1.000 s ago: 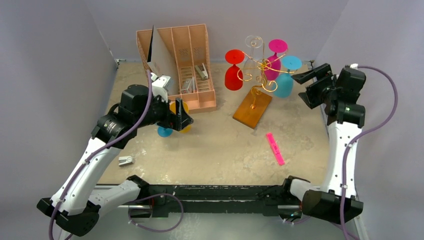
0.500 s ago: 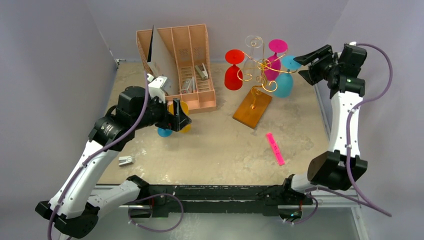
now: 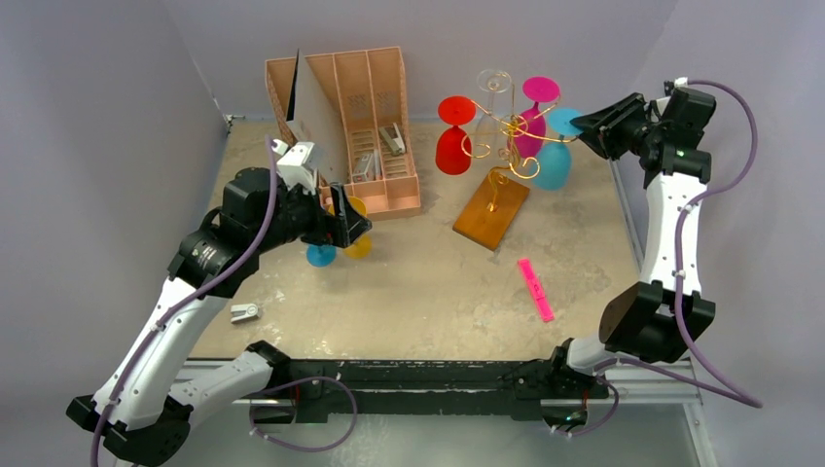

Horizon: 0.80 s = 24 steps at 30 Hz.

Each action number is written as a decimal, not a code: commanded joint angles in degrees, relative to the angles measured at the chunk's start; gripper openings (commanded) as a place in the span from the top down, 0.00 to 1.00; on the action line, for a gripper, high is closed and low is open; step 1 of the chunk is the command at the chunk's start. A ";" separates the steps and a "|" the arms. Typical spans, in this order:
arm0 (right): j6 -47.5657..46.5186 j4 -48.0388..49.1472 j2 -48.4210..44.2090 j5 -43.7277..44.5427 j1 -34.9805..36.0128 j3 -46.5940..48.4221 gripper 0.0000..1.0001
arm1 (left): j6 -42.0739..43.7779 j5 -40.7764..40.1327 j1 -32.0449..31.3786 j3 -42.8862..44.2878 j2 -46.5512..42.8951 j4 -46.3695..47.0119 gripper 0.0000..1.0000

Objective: Take the wine glass off the wine glass rack
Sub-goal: Pick up the wine glass from the wine rack.

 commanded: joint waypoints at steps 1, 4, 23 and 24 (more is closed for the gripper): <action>-2.04 -0.16 0.33 -3.73 -0.57 2.00 0.65 | -1.59 -1.45 0.22 0.73 -1.11 4.77 0.12; -1.82 -0.16 0.20 -3.93 -0.58 1.90 0.72 | -1.94 -1.20 0.29 1.35 -1.10 4.23 0.12; -7.31 -2.78 -4.71 3.49 -0.58 0.64 0.84 | -4.60 3.47 0.24 1.55 -2.29 5.10 0.09; -6.43 -2.45 -5.01 1.89 -0.57 0.15 0.84 | -4.75 3.74 0.25 1.56 -2.18 5.29 0.09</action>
